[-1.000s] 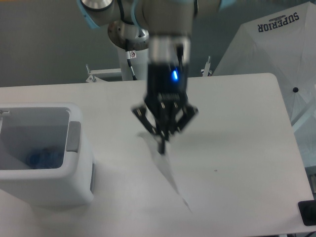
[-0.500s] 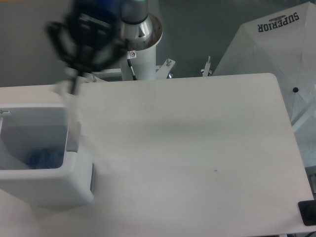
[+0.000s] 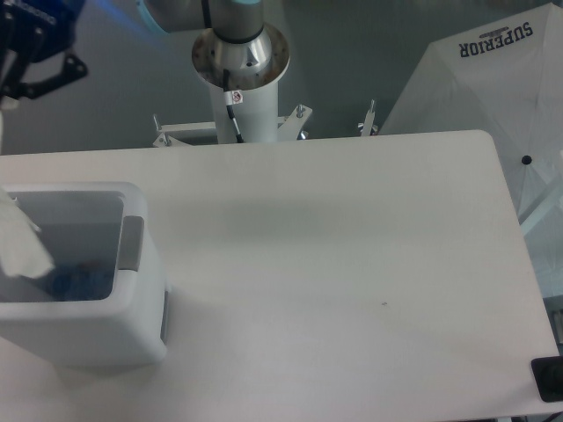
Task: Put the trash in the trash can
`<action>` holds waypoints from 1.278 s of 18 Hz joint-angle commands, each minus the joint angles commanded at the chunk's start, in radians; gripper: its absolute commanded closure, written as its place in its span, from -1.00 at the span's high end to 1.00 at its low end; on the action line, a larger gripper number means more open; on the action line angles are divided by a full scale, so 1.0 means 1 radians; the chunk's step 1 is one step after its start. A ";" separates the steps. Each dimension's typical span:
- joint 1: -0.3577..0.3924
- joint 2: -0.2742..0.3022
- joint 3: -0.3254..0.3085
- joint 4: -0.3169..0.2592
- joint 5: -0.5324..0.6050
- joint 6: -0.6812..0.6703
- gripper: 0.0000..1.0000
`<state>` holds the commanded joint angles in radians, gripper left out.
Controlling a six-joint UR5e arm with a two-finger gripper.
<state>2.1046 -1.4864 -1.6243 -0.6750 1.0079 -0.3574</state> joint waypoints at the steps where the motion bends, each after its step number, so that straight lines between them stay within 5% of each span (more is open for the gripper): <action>1: 0.000 0.003 -0.017 0.000 0.000 -0.009 -1.00; 10: 0.000 -0.052 -0.088 -0.002 0.011 -0.146 -1.00; 19: 0.029 -0.115 -0.068 -0.002 0.012 -0.143 -0.92; 21: 0.040 -0.124 -0.069 -0.002 0.023 -0.140 -0.75; 23: 0.055 -0.130 -0.066 0.000 0.040 -0.092 -0.16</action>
<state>2.1598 -1.6168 -1.6905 -0.6750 1.0476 -0.4498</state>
